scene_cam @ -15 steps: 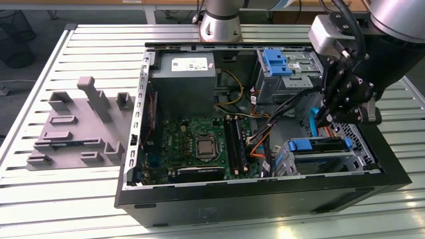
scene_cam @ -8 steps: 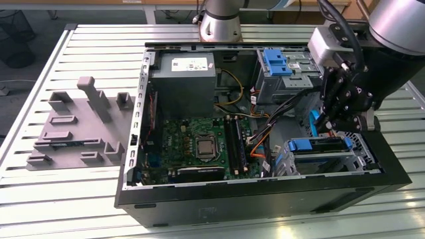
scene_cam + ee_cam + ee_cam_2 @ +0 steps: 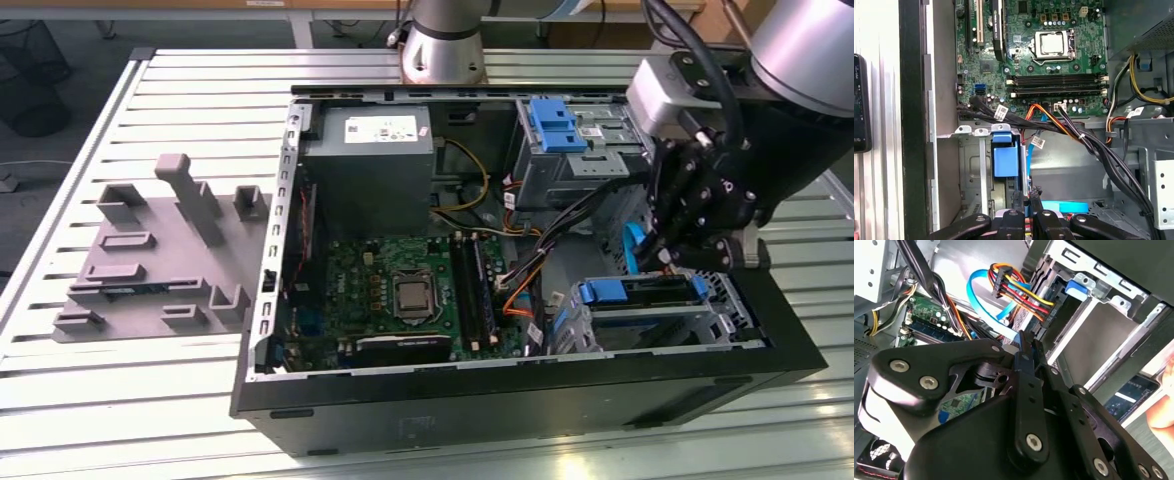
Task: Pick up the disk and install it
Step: 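Insert the second disk wire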
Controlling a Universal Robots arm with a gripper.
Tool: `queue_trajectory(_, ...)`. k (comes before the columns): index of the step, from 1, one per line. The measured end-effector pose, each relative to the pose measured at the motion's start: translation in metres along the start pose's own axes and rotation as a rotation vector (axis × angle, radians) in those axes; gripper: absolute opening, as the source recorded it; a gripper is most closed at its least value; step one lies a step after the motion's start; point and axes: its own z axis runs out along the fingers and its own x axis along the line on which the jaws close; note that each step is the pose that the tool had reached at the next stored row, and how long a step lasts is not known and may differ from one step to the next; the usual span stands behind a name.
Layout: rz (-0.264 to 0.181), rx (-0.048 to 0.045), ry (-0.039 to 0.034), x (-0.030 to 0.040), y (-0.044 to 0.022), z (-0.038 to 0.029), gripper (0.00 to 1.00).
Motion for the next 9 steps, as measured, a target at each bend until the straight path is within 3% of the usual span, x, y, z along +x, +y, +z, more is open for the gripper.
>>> queue_trajectory(4, 0.001, -0.0054, 0.0003, 0.0031, -0.002, 0.0015, 0.16)
queue_trajectory(9, 0.002, -0.0056, 0.0002, 0.0056, -0.0023, 0.0041, 0.16)
